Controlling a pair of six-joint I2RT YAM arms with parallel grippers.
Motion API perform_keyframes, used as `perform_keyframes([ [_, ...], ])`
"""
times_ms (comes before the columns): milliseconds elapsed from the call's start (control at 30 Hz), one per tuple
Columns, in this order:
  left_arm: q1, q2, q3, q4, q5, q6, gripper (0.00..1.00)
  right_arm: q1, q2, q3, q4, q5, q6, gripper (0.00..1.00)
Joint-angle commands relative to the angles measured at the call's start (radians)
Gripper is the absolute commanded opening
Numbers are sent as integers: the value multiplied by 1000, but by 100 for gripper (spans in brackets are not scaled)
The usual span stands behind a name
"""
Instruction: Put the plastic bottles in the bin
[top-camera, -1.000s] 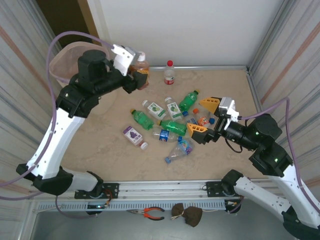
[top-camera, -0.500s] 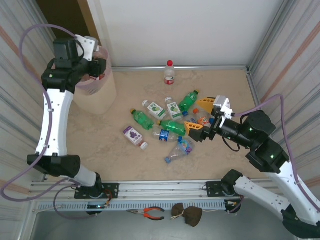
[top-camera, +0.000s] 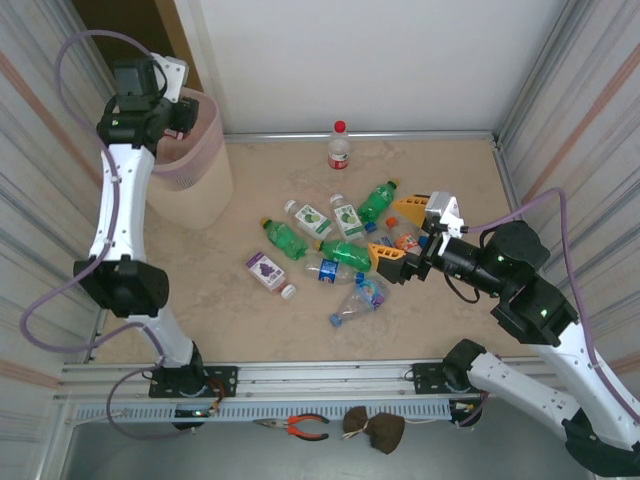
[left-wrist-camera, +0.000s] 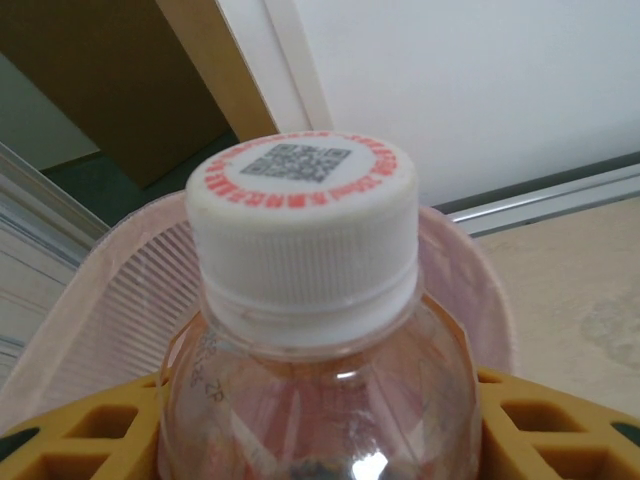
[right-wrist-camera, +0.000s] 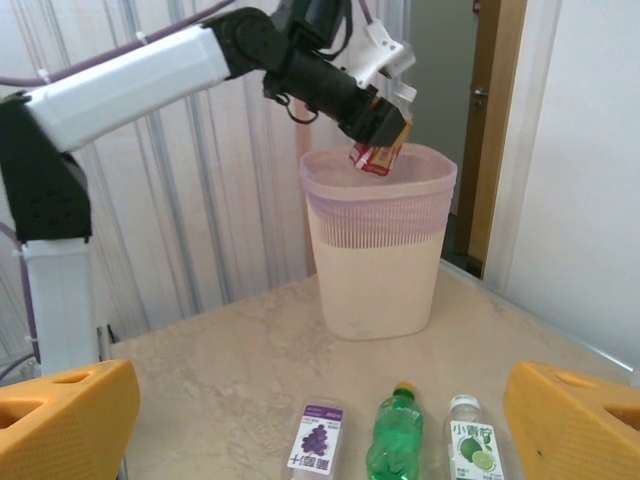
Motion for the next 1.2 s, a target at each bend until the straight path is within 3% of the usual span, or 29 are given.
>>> perform_keyframes([
  [0,-1,66,80,-36,-38,58,49,8,-10,14,-15,19,-24,93],
  [500,8,297,210,-365,179,-7,46,8,9,1,3,-10,-18,93],
  [967,53,342,202,-356,578,-205,45,8,0,-24,9,3,-8,93],
  [1167,62,377,209,-352,572,-233,45,9,-7,-31,8,8,-5,93],
])
